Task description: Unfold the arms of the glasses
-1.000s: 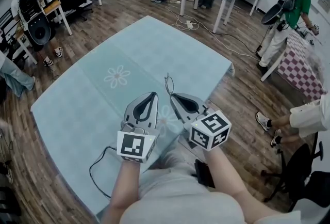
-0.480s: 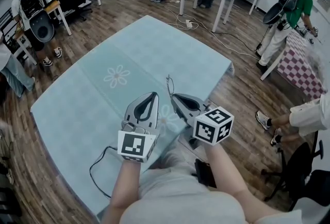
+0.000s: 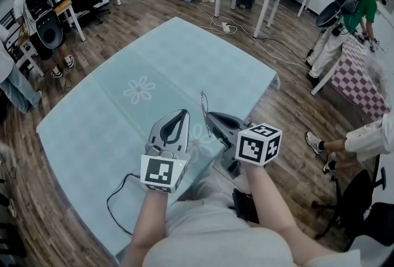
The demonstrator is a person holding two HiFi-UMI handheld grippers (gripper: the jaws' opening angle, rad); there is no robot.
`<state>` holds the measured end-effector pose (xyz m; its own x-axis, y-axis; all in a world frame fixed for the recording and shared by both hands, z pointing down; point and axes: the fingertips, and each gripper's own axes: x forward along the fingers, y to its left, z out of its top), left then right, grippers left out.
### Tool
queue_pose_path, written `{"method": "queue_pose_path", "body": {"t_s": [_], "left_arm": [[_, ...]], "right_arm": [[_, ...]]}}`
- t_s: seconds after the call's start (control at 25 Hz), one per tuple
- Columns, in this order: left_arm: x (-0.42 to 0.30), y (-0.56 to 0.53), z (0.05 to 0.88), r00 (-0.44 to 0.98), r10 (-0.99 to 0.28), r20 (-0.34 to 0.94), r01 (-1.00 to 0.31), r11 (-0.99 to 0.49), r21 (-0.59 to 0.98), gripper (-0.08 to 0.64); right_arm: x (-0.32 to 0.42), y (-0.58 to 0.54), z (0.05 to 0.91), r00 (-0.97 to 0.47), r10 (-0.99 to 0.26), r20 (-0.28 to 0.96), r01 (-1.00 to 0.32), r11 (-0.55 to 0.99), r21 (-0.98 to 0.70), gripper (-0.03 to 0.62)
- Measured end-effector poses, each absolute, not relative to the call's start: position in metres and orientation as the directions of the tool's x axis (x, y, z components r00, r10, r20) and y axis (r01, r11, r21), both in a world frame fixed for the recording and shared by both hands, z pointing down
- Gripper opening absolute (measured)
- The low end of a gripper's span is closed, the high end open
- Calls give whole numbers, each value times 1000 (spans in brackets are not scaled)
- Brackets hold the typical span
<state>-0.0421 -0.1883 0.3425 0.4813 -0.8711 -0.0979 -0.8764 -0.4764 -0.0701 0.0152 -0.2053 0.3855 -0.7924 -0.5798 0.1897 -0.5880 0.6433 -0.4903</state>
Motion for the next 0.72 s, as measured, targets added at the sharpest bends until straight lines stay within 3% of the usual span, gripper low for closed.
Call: {"method": "queue_pose_path", "body": {"t_s": [0.72], "left_arm": [[-41, -192, 355, 486, -871, -69, -874, -481, -73, 8]], "right_arm": [[21, -202, 402, -864, -469, 184, -437, 517, -736, 9]]}}
